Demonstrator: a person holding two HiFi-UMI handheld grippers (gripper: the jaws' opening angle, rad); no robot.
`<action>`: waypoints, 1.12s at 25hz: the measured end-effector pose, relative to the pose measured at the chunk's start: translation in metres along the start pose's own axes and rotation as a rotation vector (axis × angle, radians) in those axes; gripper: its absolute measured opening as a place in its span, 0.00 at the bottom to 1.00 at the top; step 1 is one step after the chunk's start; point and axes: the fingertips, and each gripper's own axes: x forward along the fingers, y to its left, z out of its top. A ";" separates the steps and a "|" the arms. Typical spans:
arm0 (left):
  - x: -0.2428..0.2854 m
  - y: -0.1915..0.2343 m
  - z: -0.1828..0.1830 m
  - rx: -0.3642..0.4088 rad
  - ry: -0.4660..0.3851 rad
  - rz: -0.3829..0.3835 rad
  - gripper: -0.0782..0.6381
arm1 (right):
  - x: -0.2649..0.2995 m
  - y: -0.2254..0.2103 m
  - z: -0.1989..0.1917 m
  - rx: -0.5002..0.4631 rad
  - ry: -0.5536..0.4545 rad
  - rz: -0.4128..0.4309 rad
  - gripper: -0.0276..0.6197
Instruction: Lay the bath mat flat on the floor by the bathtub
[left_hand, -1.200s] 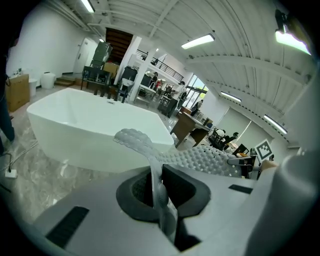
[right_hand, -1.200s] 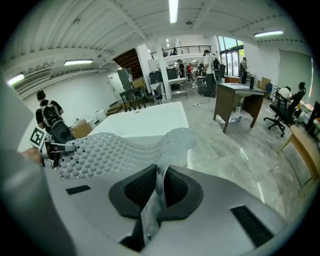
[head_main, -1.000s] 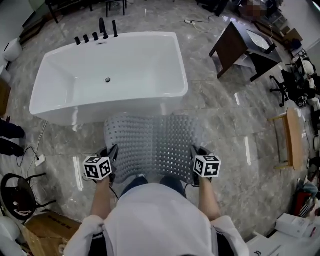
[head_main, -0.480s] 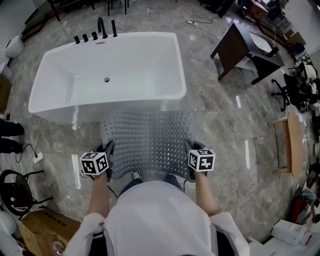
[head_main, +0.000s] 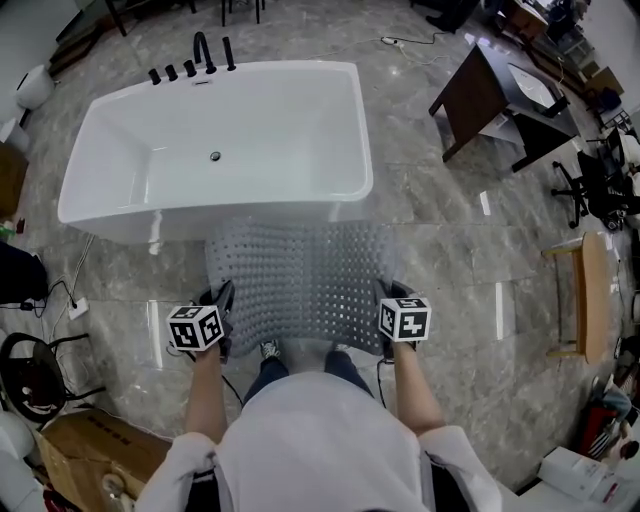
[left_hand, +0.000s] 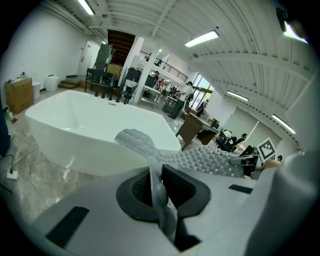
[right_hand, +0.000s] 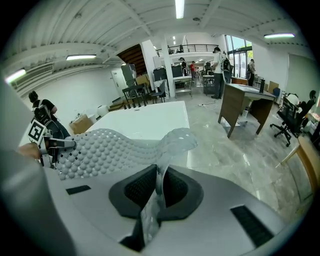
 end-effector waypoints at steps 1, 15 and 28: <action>0.003 0.000 -0.001 0.000 0.004 0.000 0.17 | 0.003 -0.003 -0.002 0.003 0.004 -0.004 0.11; 0.043 0.011 -0.016 0.013 0.038 0.029 0.17 | 0.048 -0.020 -0.018 0.035 0.039 0.002 0.11; 0.084 0.025 -0.050 -0.011 0.067 0.050 0.17 | 0.089 -0.045 -0.050 0.034 0.091 -0.018 0.11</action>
